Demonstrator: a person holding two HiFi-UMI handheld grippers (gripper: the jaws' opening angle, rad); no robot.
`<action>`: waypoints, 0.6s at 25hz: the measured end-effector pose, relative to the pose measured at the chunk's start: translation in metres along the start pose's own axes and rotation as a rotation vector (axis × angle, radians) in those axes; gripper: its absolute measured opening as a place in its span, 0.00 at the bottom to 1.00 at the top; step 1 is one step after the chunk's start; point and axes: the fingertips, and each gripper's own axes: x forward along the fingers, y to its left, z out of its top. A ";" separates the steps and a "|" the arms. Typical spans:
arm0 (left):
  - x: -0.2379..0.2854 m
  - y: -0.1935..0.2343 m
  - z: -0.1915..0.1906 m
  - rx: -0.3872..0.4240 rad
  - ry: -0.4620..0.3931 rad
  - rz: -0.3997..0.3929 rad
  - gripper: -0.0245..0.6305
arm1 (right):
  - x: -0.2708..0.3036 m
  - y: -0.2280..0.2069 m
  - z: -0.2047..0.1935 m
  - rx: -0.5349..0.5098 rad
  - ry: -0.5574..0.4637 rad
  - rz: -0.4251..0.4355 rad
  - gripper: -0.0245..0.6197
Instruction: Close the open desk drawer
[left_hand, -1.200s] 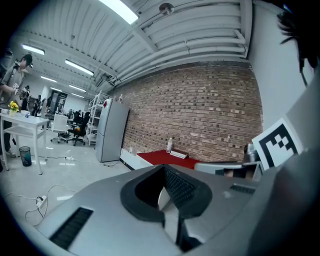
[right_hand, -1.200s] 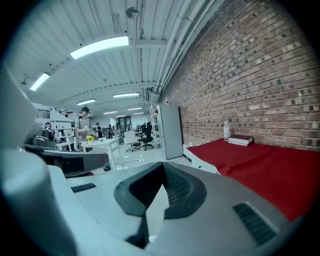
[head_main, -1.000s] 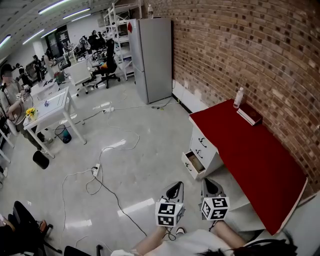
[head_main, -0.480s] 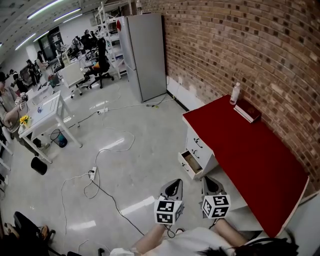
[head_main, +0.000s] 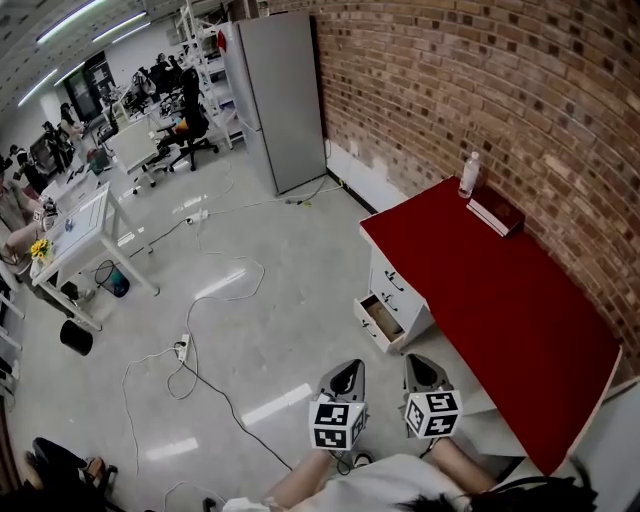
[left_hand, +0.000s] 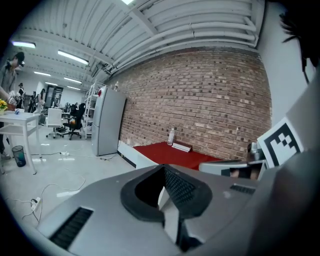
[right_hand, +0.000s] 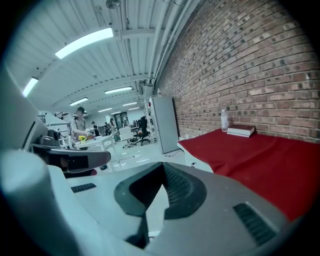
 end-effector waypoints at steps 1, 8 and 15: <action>0.006 0.004 0.001 0.001 0.002 -0.004 0.05 | 0.006 -0.001 0.001 0.000 0.002 0.000 0.04; 0.051 0.037 0.028 0.014 0.006 -0.053 0.05 | 0.059 -0.002 0.024 0.024 -0.010 -0.022 0.04; 0.092 0.085 0.060 0.024 -0.002 -0.083 0.05 | 0.108 0.008 0.056 0.021 -0.032 -0.046 0.04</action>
